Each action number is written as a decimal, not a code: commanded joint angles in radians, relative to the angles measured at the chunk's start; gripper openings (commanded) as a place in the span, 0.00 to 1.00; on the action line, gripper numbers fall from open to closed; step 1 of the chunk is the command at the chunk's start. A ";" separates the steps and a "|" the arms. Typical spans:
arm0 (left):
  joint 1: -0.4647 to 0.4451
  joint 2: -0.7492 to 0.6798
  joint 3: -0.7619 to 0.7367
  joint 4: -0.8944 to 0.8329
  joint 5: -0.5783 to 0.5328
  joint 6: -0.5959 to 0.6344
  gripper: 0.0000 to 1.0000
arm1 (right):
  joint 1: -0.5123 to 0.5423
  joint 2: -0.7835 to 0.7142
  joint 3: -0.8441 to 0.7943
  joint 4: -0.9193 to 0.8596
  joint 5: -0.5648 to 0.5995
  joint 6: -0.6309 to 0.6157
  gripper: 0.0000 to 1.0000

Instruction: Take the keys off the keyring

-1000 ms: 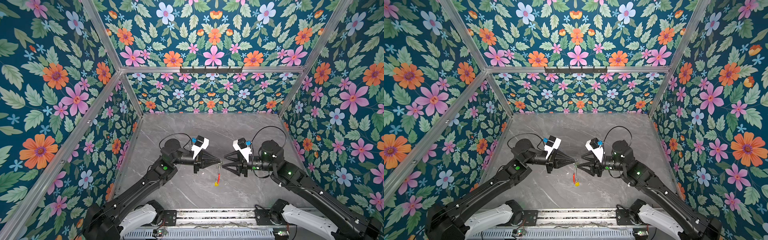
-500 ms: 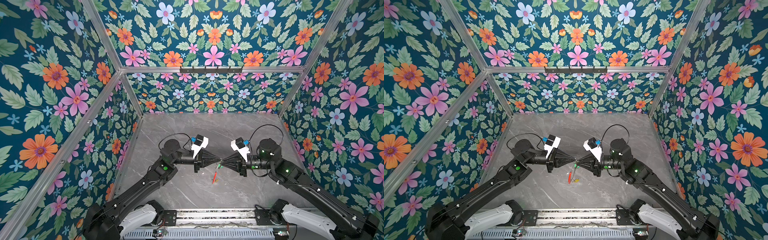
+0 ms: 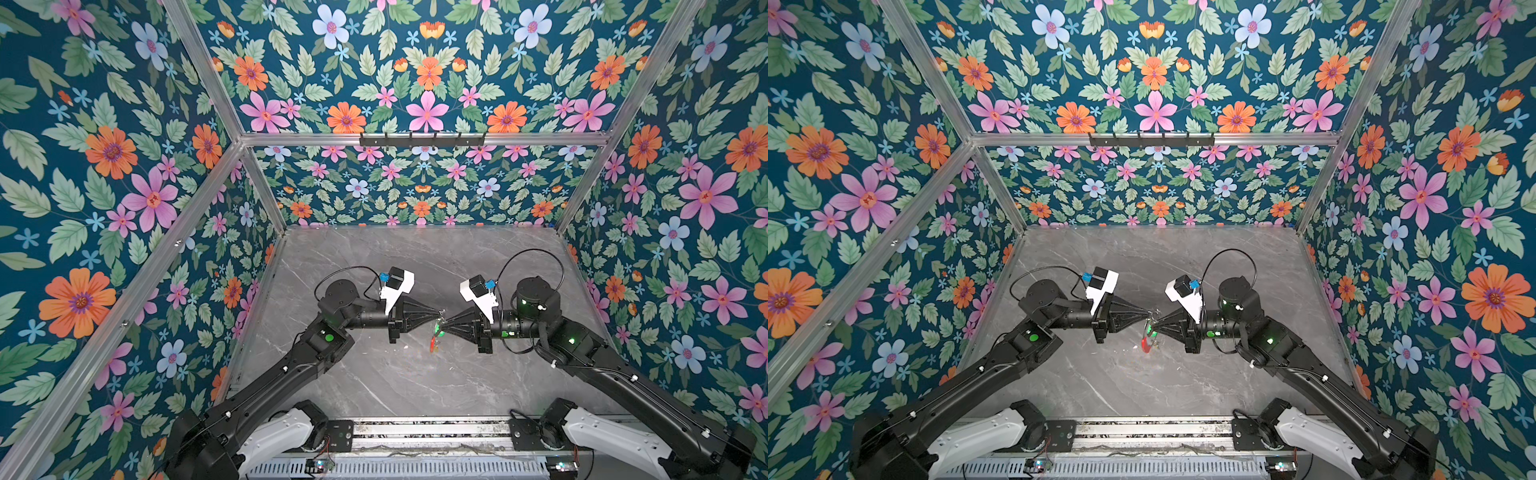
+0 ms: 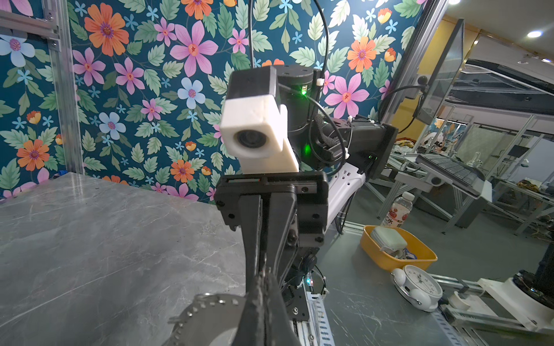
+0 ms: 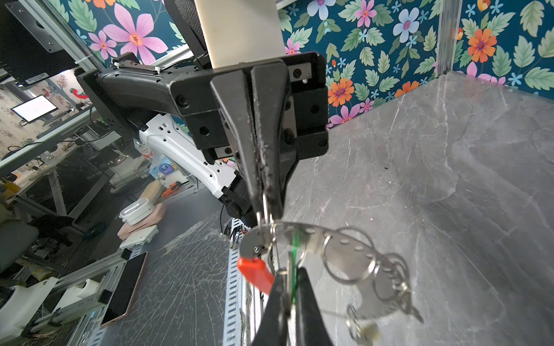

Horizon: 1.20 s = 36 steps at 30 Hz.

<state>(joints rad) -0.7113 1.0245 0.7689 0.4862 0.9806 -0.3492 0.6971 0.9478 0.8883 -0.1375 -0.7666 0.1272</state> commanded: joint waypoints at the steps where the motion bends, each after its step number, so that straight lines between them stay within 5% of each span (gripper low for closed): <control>1: 0.001 -0.004 -0.001 0.069 -0.029 -0.014 0.00 | 0.002 0.017 0.010 0.009 -0.030 0.007 0.00; 24: 0.000 -0.011 -0.062 0.217 -0.037 -0.086 0.00 | 0.017 0.104 0.043 -0.021 -0.022 -0.002 0.00; 29: 0.000 -0.016 -0.062 0.188 -0.034 -0.068 0.00 | 0.018 0.045 0.039 -0.065 0.039 -0.026 0.25; 36: 0.000 -0.016 -0.063 0.171 -0.037 -0.047 0.00 | -0.027 -0.092 0.036 -0.091 0.124 -0.047 0.46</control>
<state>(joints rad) -0.7113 1.0096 0.7021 0.6216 0.9417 -0.4149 0.6876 0.8852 0.9245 -0.2367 -0.6910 0.0910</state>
